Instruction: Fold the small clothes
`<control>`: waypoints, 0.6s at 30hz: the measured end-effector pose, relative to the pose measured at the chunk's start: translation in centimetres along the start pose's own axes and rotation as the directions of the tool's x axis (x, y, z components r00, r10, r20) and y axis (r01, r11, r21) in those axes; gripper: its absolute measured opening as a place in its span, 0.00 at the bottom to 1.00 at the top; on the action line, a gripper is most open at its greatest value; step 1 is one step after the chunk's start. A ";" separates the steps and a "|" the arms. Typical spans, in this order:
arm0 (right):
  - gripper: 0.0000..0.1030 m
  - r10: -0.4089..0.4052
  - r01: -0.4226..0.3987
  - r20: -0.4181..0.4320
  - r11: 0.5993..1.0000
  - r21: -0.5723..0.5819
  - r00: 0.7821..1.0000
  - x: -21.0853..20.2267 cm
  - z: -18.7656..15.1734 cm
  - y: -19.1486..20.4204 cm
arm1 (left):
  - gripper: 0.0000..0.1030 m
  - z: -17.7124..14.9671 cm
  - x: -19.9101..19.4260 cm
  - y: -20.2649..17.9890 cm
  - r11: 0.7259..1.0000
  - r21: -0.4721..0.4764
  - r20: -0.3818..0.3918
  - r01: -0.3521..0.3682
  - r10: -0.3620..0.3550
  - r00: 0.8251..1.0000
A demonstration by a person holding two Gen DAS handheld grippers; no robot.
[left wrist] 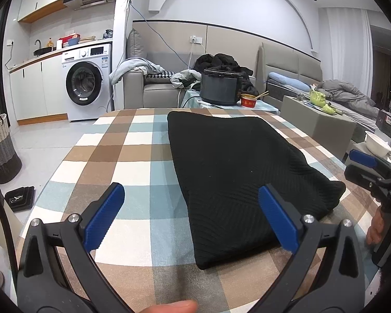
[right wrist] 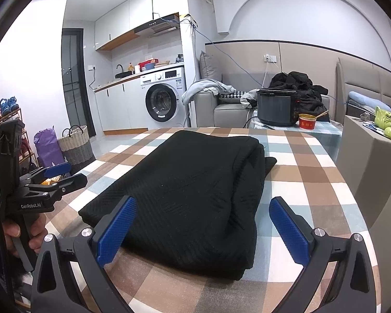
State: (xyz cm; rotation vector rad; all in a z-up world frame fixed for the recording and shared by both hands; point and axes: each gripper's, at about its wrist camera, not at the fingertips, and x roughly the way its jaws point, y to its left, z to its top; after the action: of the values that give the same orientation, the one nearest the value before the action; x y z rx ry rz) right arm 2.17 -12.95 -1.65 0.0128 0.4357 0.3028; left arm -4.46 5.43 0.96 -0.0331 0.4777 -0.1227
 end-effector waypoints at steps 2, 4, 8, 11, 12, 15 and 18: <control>1.00 -0.001 0.001 -0.001 1.000 0.002 1.000 0.0 0.0 0.0 | 0.99 0.0 0.0 0.0 1.000 -0.001 -0.001 0.000 0.000 1.000; 1.00 0.002 -0.002 -0.002 1.000 0.005 1.000 -0.1 0.0 0.0 | 0.99 0.0 0.0 0.0 1.000 -0.001 0.001 0.000 0.000 1.000; 1.00 0.001 -0.001 -0.003 1.000 0.002 1.000 -0.1 -0.1 0.0 | 0.99 0.0 -0.1 -0.1 1.000 0.001 0.005 0.000 0.000 1.000; 1.00 0.002 -0.002 -0.004 1.000 -0.001 1.000 -0.1 -0.1 0.1 | 0.99 -0.1 -0.2 -0.2 1.000 0.003 0.010 -0.001 0.001 1.000; 1.00 0.001 -0.001 -0.004 1.000 -0.001 1.000 -0.1 -0.1 0.1 | 0.99 -0.1 -0.2 -0.2 1.000 0.003 0.010 0.000 0.000 1.000; 1.00 0.001 -0.001 -0.004 1.000 0.000 1.000 -0.1 -0.1 0.1 | 0.99 -0.1 -0.2 -0.2 1.000 0.002 0.009 -0.001 0.001 1.000; 1.00 0.001 -0.001 -0.005 1.000 0.000 1.000 -0.1 -0.1 0.1 | 0.99 -0.1 -0.2 -0.2 1.000 0.002 0.009 0.000 0.000 1.000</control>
State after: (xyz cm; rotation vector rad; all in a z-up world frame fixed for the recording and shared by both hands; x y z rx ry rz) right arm 2.03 -12.86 -1.67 0.0124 0.4405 0.3039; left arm -4.69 5.28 0.96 -0.0314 0.4681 -0.1230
